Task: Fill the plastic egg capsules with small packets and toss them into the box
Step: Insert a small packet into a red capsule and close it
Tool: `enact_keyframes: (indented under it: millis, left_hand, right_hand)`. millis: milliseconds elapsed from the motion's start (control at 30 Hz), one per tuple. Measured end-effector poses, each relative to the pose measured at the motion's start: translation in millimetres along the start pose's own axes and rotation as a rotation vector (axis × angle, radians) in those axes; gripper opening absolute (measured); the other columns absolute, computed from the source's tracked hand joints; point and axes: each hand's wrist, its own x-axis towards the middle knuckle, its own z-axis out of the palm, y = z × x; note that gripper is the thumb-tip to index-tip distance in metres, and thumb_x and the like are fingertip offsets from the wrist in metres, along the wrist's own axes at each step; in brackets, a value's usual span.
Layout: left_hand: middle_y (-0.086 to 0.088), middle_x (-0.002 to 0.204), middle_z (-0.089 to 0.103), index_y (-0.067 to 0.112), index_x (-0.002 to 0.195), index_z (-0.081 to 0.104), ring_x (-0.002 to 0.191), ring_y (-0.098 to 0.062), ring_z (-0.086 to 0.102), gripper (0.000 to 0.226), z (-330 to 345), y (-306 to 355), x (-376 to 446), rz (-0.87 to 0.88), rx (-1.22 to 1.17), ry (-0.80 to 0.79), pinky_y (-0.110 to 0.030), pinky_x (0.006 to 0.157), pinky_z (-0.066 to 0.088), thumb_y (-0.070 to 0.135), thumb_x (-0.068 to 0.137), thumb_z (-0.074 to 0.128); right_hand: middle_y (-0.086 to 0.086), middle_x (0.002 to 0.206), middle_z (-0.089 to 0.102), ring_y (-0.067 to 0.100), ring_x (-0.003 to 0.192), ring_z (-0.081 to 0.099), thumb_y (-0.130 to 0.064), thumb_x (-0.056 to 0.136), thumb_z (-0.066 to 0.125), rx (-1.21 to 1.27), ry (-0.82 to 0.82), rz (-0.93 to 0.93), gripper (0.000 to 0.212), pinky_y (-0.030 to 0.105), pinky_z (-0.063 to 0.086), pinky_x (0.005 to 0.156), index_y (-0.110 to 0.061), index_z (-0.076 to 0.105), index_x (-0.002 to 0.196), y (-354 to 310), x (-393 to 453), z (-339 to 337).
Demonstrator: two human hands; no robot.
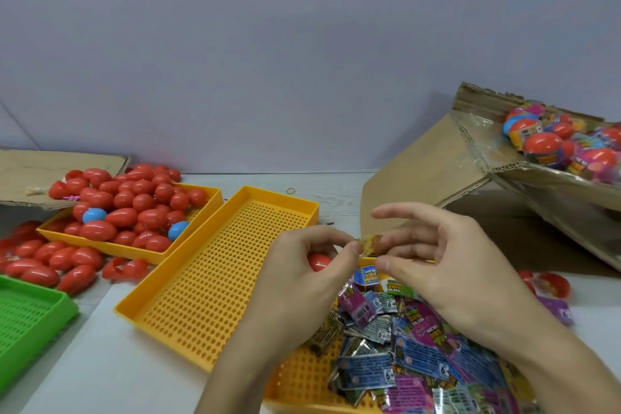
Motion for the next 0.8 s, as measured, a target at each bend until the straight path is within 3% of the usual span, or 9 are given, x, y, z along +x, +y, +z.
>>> enact_keyframes:
  millis: [133,233,367,500,667,800]
  left_hand:
    - [0.003,0.054,0.057,0.027,0.080,0.072,0.053,-0.015,0.053,0.016,1.8,1.4,1.1,-0.049,-0.118,0.031,-0.048,0.059,0.050,0.023,0.094,0.063]
    - [0.004,0.054,0.054,0.022,0.079,0.072,0.052,-0.012,0.048,0.019,3.3,-0.5,1.5,-0.054,-0.117,0.006,-0.040,0.057,0.044,0.021,0.095,0.063]
    - [0.004,0.054,0.054,0.021,0.079,0.073,0.052,-0.011,0.046,0.020,5.9,-1.0,1.7,-0.041,-0.109,-0.016,-0.035,0.056,0.041,0.022,0.095,0.062]
    - [0.006,0.053,0.053,0.018,0.079,0.073,0.050,-0.009,0.045,0.023,6.0,-0.5,1.9,-0.025,-0.106,-0.019,-0.028,0.054,0.040,0.022,0.096,0.059]
    - [0.003,0.053,0.052,0.013,0.071,0.070,0.049,-0.008,0.043,0.029,6.0,0.9,1.4,-0.018,-0.093,-0.025,-0.024,0.051,0.037,0.020,0.097,0.057]
    - [0.002,0.051,0.052,0.014,0.068,0.068,0.051,-0.012,0.047,0.030,6.1,-0.1,1.9,-0.038,-0.103,0.023,-0.033,0.054,0.042,0.018,0.096,0.057]
  right_hand:
    - [-0.011,0.091,0.076,0.007,0.090,0.072,-0.021,0.081,0.076,0.082,-0.018,0.002,0.044,0.027,0.056,0.081,-0.043,0.060,0.116,-2.4,-1.3,-0.2]
    - [-0.006,0.092,0.076,0.010,0.091,0.071,-0.023,0.080,0.075,0.158,0.003,-0.016,0.044,0.029,0.053,0.084,-0.042,0.061,0.117,-4.6,-1.5,3.0]
    - [-0.009,0.092,0.073,0.008,0.084,0.071,-0.033,0.074,0.076,0.200,0.068,-0.005,0.043,0.021,0.055,0.066,-0.041,0.061,0.113,-3.3,0.2,6.1]
    - [-0.011,0.094,0.073,0.007,0.083,0.072,-0.047,0.062,0.074,0.212,0.069,0.018,0.052,0.018,0.054,0.064,-0.042,0.061,0.112,-0.1,0.2,7.9]
    - [-0.007,0.088,0.074,0.010,0.079,0.073,-0.024,0.076,0.079,0.212,0.076,0.035,0.044,0.017,0.055,0.065,-0.041,0.061,0.112,3.0,1.6,8.6]
    - [-0.003,0.086,0.075,0.013,0.077,0.072,-0.010,0.082,0.076,0.192,0.076,0.019,0.044,0.020,0.057,0.068,-0.039,0.061,0.112,2.5,1.3,7.2]
